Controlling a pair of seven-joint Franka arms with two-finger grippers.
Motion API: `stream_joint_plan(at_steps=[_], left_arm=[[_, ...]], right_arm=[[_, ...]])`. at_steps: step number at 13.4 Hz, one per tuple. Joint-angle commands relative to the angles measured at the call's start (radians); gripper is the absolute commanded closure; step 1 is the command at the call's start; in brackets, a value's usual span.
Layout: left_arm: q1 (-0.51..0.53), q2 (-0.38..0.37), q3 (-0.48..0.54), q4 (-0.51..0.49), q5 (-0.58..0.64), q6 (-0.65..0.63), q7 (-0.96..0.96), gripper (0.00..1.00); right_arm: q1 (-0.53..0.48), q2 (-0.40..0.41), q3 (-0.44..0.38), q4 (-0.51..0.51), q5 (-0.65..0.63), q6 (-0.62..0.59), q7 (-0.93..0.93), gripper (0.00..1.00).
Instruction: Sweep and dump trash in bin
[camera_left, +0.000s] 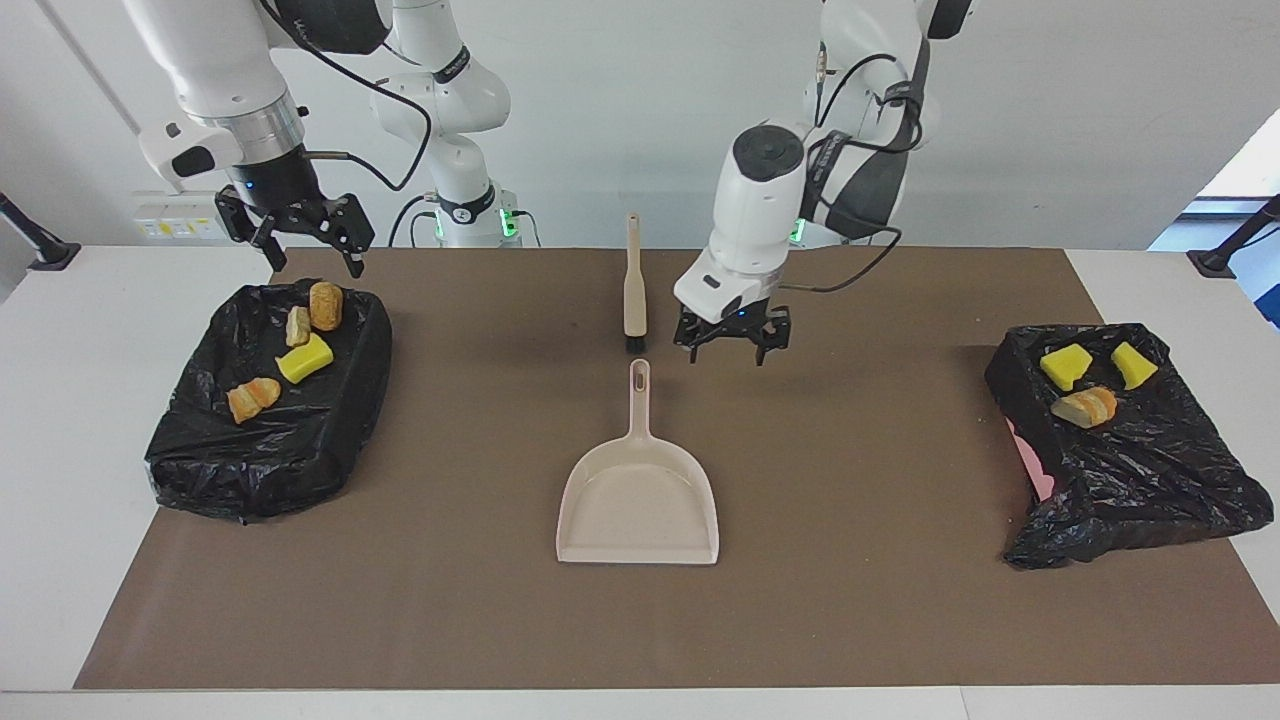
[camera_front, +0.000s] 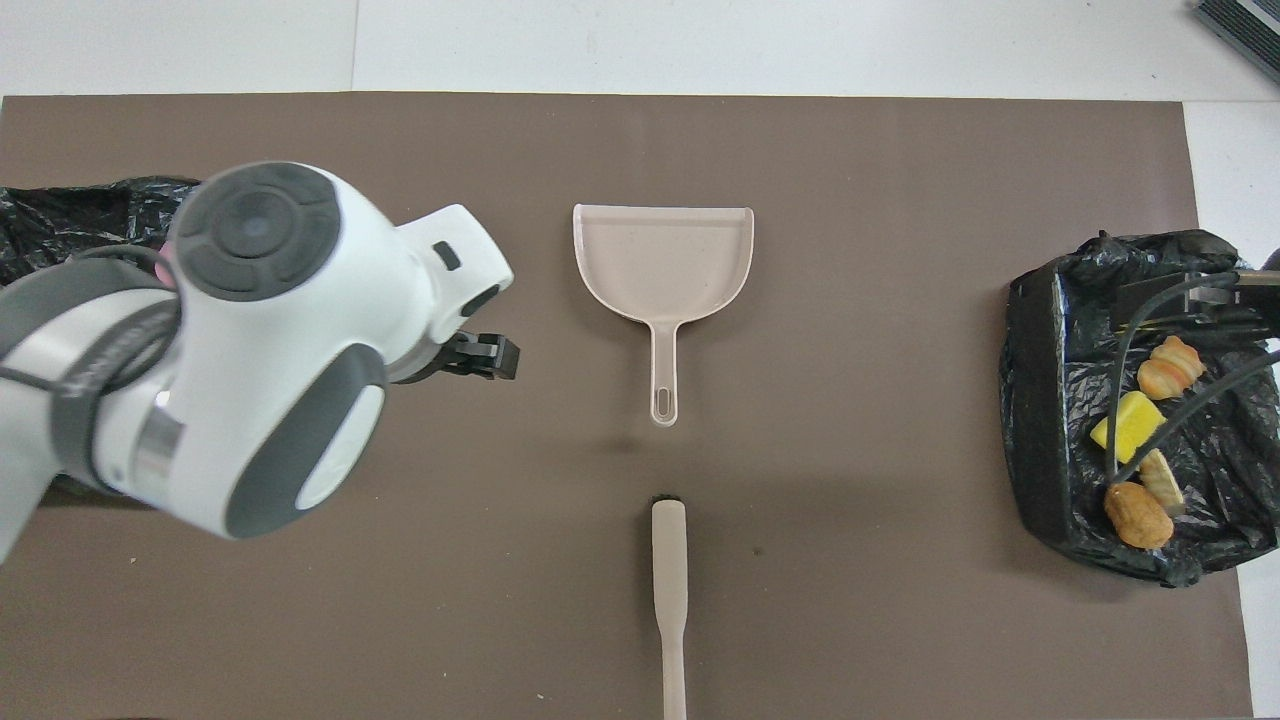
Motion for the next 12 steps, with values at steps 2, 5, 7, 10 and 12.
stream_joint_plan(at_steps=[2,5,7,10,12], left_arm=[[0.12,-0.14,-0.006,-0.025,-0.003,-0.08,0.098,0.0],[0.2,-0.168,0.012,0.076,-0.008,-0.19,0.205,0.0],[0.233,-0.158,0.021,0.162,-0.022,-0.279,0.26,0.0],[0.266,-0.133,0.023,0.242,-0.029,-0.359,0.3,0.0],[0.266,-0.07,0.029,0.332,-0.032,-0.406,0.3,0.0]], right_arm=[[-0.003,-0.007,0.001,0.002,0.003,-0.019,-0.016,0.0],[-0.003,-0.008,0.001,0.002,0.003,-0.019,-0.016,0.0],[-0.003,-0.008,0.002,0.002,0.005,-0.019,-0.016,0.0],[-0.003,-0.008,0.001,0.002,0.003,-0.019,-0.016,0.0],[-0.003,-0.007,0.002,0.002,0.003,-0.019,-0.016,0.0]])
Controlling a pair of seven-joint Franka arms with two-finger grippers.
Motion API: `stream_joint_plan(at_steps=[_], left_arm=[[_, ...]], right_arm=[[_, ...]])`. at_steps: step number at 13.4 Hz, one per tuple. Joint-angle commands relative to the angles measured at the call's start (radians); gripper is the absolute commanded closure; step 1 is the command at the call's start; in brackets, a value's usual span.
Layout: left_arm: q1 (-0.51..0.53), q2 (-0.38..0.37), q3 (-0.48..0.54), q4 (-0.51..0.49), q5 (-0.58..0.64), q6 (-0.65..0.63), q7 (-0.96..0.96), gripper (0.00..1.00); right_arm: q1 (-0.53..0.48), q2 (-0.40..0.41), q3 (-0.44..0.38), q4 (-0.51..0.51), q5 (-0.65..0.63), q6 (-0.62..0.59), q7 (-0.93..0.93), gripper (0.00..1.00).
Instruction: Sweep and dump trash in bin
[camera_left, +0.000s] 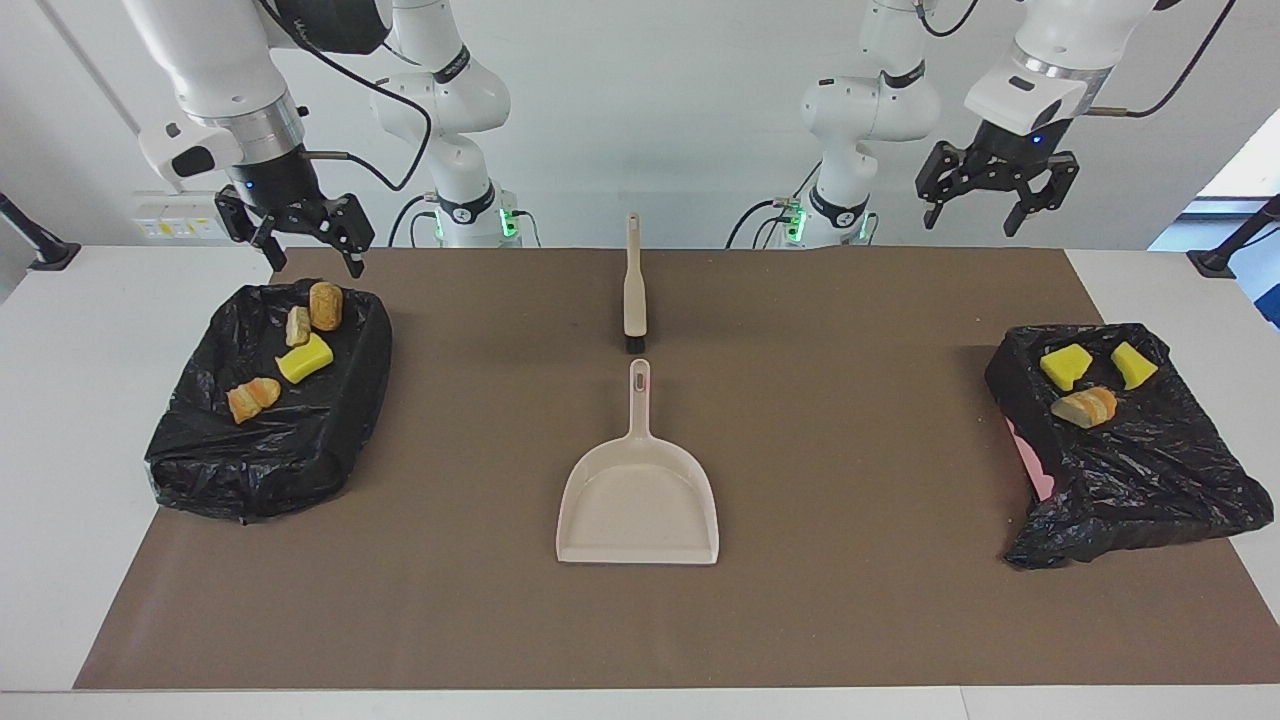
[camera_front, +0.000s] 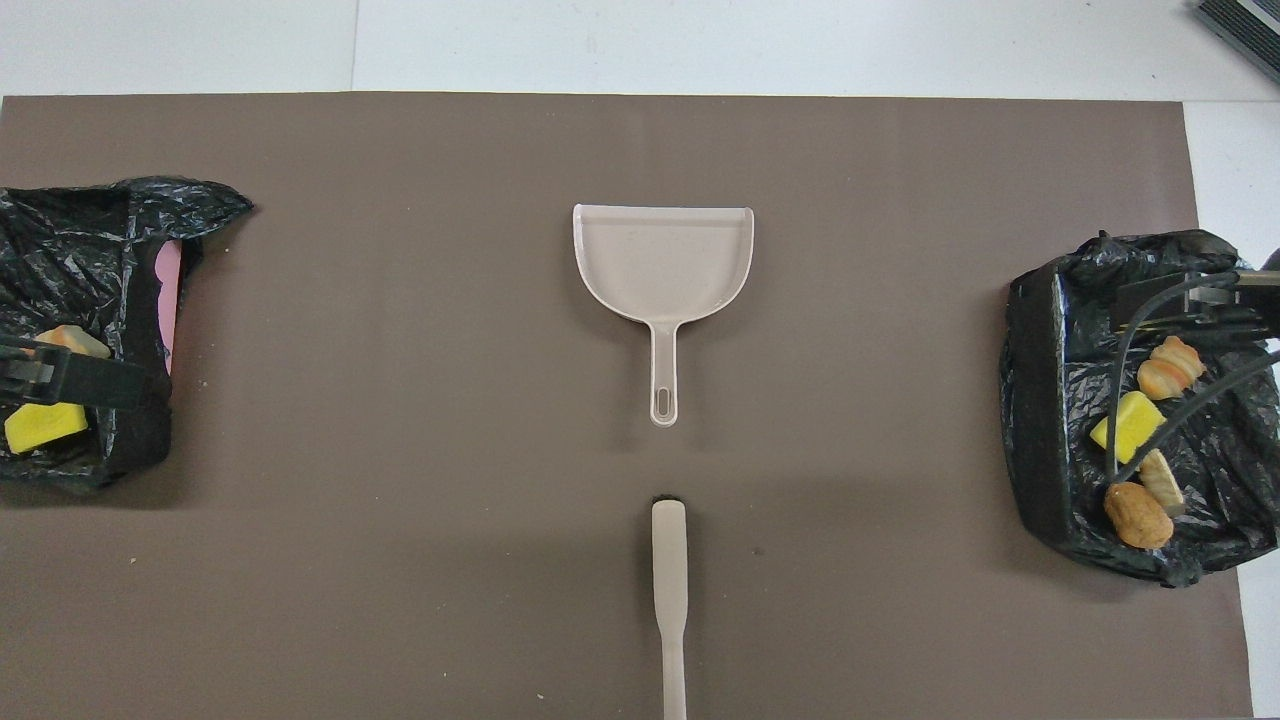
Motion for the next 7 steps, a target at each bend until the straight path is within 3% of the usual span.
stream_joint_plan(at_steps=[1,7], left_arm=[[0.017,0.085,0.002,0.123,-0.025,-0.056,0.017,0.0],[0.025,0.044,0.008,0.085,-0.022,-0.052,-0.006,0.0]], right_arm=[[-0.003,-0.007,0.001,0.002,0.005,-0.019,-0.016,0.0],[-0.003,-0.008,0.001,0.002,0.005,-0.019,-0.016,0.0]])
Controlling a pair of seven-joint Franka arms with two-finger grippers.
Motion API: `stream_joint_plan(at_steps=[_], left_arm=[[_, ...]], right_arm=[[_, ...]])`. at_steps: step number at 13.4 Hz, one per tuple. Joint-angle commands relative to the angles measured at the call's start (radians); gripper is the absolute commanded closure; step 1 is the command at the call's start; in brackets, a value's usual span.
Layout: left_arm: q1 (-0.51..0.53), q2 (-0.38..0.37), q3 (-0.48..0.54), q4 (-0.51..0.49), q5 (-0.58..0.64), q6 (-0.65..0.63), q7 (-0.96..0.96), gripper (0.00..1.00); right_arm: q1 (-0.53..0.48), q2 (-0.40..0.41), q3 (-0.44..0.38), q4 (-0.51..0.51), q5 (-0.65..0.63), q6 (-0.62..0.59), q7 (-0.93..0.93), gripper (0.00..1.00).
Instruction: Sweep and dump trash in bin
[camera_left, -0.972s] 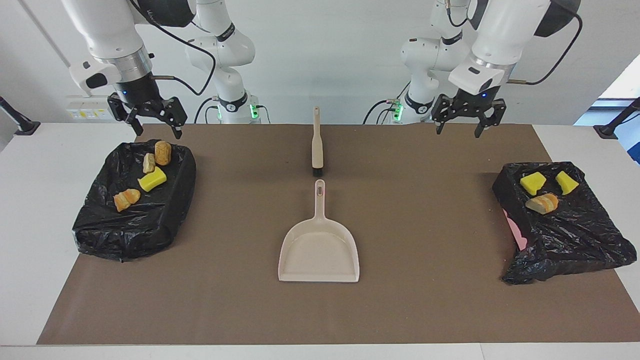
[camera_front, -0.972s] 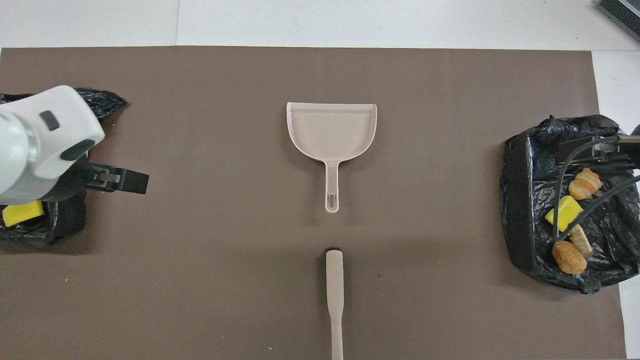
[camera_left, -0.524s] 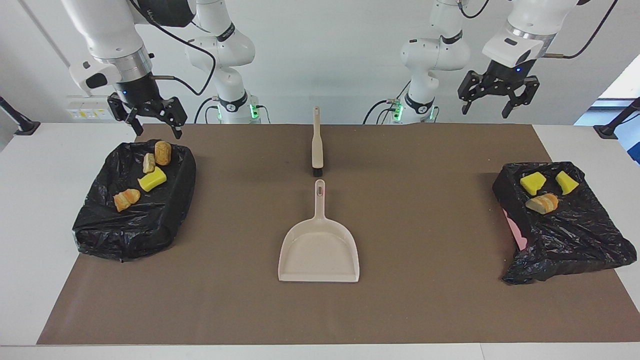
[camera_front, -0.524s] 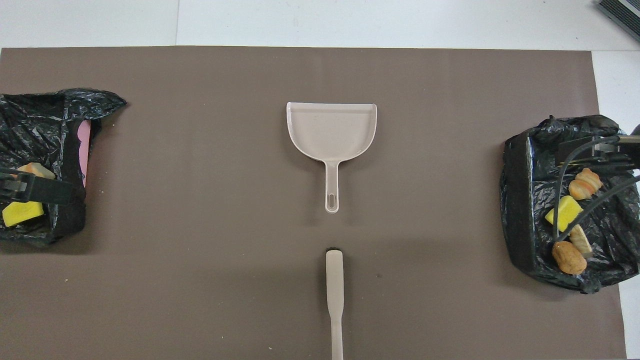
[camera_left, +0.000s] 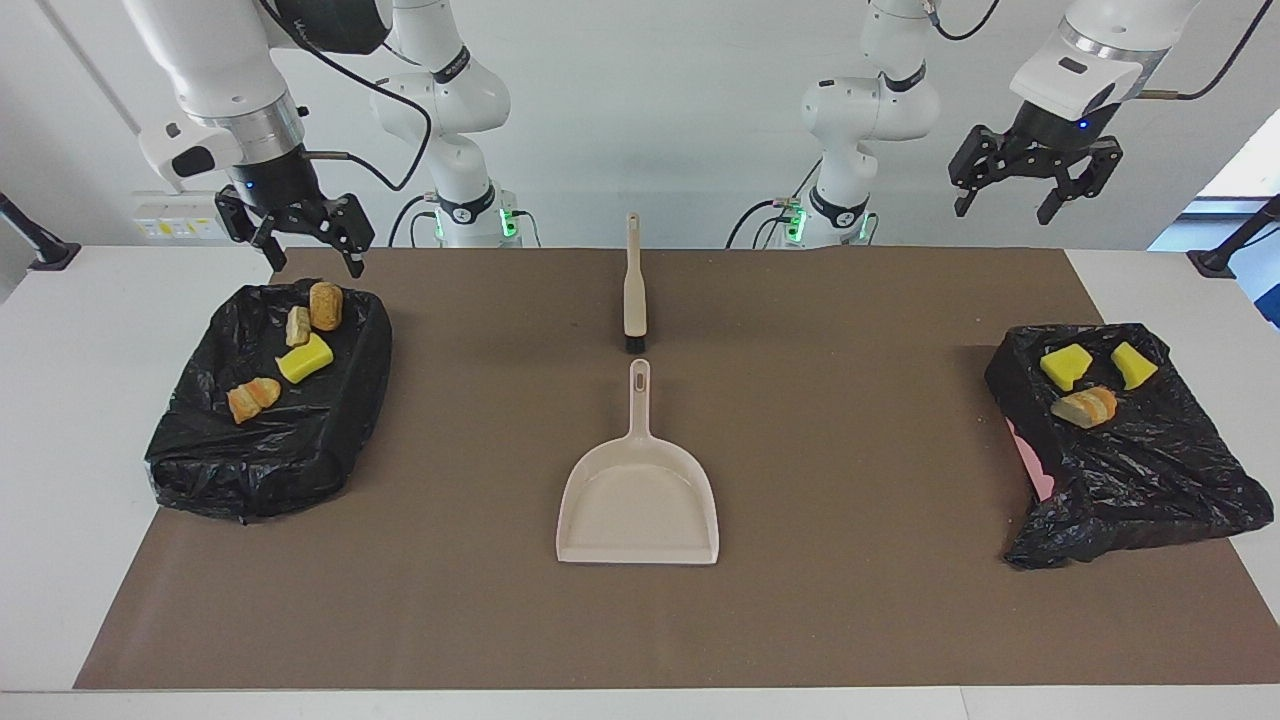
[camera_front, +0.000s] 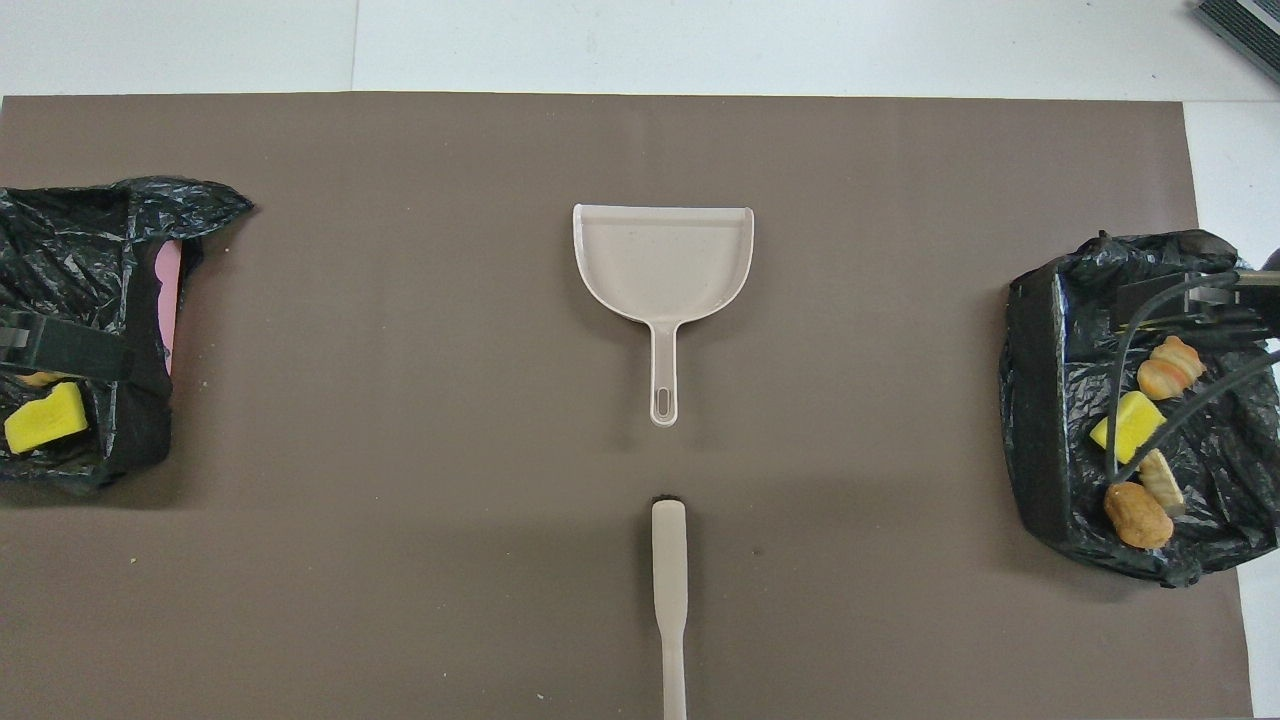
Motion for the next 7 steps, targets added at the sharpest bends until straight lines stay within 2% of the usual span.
stream_joint_plan(at_steps=[1,7], left_arm=[[0.013,-0.011,0.004,0.003,-0.028,-0.026,-0.005,0.0],[0.016,-0.008,0.009,0.003,-0.023,-0.029,-0.003,0.0]], right_arm=[[-0.003,-0.007,0.002,0.002,0.003,-0.019,-0.016,0.0],[-0.003,-0.008,0.001,0.002,0.003,-0.019,-0.016,0.0]])
